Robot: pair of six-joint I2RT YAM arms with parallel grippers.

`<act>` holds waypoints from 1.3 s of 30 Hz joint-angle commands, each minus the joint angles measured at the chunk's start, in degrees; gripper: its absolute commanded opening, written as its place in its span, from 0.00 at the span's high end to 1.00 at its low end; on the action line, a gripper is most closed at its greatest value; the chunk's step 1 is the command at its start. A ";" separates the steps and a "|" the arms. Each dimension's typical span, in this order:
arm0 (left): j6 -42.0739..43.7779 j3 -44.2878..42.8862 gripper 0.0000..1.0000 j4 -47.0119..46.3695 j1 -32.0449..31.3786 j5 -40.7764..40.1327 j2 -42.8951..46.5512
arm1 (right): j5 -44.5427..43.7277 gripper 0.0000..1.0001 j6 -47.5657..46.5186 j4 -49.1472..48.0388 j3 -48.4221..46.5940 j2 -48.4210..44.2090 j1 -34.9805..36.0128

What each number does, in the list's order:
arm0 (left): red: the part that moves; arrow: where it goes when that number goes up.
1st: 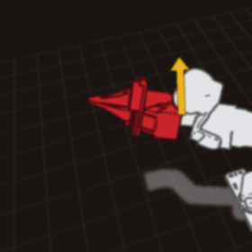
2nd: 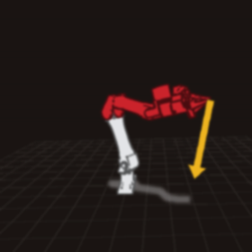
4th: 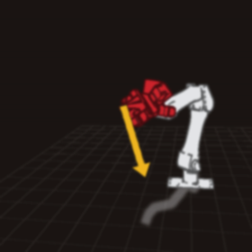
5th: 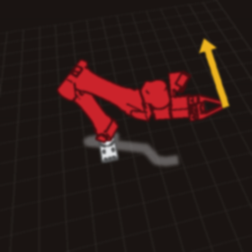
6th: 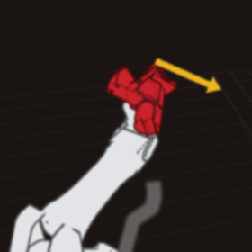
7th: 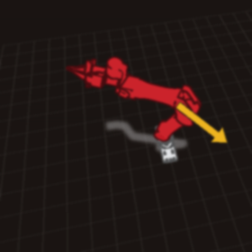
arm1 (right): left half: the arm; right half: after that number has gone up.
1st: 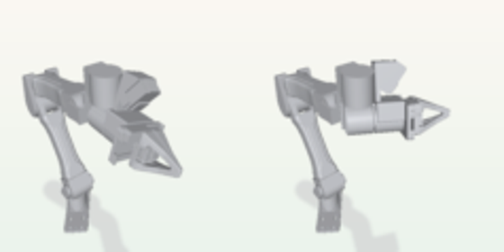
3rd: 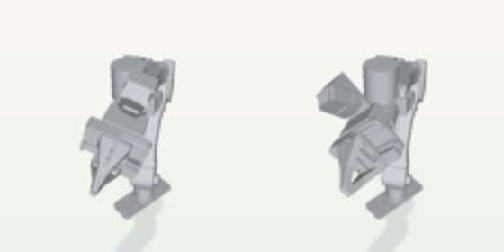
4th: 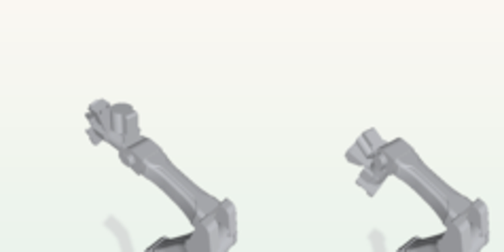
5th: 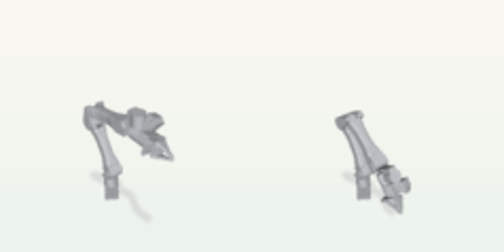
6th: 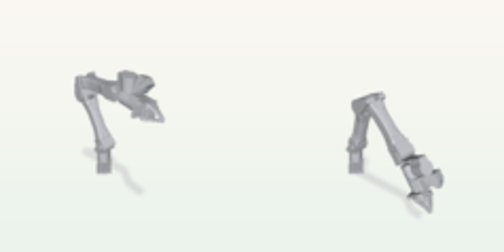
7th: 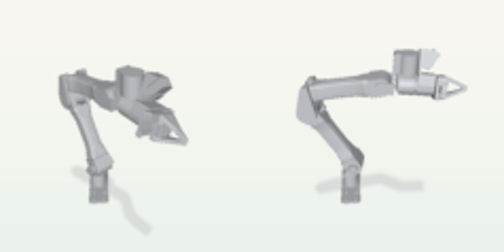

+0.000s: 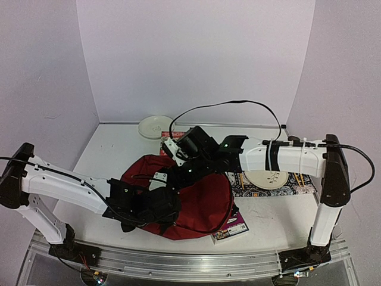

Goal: Pack the student bag
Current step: Hold the lower front pocket of the student bag, then zip the lower front pocket of the student bag.

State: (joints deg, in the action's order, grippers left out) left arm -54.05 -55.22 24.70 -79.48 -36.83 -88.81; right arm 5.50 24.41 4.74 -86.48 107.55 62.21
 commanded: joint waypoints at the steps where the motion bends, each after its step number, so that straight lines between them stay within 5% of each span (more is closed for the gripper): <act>1: -0.05 1.21 0.55 1.55 -0.58 0.53 -2.09 | -2.84 1.00 0.96 -0.61 -0.83 -3.82 0.36; 8: 0.06 2.95 1.00 1.49 -4.83 0.41 -2.42 | -11.56 1.00 3.09 -0.61 0.59 -3.54 0.07; 26: -7.63 13.70 1.00 1.20 -7.75 -0.94 5.26 | -17.25 1.00 4.63 -0.52 3.28 -0.98 -9.03; 39: -18.11 18.89 1.00 7.45 -7.73 -3.12 13.39 | -15.22 1.00 -2.51 -0.79 -8.08 6.47 -17.59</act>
State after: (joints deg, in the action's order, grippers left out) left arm -67.08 -37.80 21.79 -86.43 -41.25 -77.27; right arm -3.89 24.96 5.47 -88.89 112.22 49.53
